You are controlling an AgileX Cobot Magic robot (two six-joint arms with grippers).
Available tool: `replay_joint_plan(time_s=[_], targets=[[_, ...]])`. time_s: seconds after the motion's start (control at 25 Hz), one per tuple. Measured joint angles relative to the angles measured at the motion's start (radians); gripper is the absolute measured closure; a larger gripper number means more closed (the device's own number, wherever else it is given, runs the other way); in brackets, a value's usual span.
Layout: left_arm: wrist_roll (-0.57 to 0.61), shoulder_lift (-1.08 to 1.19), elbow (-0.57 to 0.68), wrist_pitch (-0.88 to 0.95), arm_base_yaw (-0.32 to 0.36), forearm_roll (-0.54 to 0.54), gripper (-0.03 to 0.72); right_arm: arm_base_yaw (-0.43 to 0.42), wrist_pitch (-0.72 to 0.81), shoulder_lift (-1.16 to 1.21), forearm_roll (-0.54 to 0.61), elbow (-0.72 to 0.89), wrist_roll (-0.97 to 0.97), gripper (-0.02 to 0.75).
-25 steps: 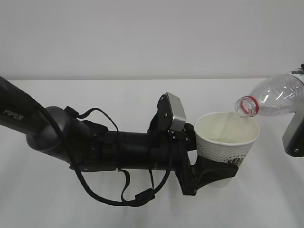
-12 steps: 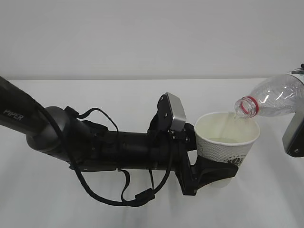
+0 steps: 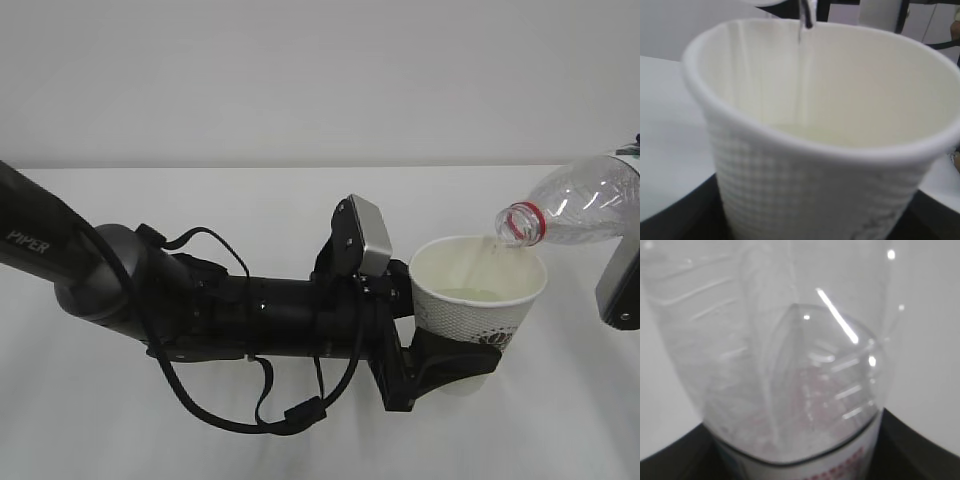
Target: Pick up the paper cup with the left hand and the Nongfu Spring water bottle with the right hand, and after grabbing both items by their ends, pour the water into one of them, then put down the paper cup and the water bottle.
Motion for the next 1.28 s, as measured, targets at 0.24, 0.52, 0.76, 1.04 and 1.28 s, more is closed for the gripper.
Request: replay_joint_plan(time_s=[0.24, 0.52, 0.76, 1.04, 1.28], targets=[[0.000, 0.000, 0.000, 0.000, 0.000, 0.000, 0.151, 0.000, 0.000, 0.000, 0.000, 0.000, -0.008, 0.242], [0.000, 0.000, 0.000, 0.000, 0.000, 0.000, 0.151, 0.000, 0.000, 0.000, 0.000, 0.000, -0.010, 0.242], [0.000, 0.000, 0.000, 0.000, 0.000, 0.000, 0.151, 0.000, 0.000, 0.000, 0.000, 0.000, -0.010, 0.242], [0.000, 0.002, 0.000, 0.000, 0.000, 0.000, 0.151, 0.000, 0.000, 0.000, 0.002, 0.000, -0.013, 0.242], [0.000, 0.002, 0.000, 0.000, 0.000, 0.000, 0.151, 0.000, 0.000, 0.000, 0.002, 0.000, -0.014, 0.242]])
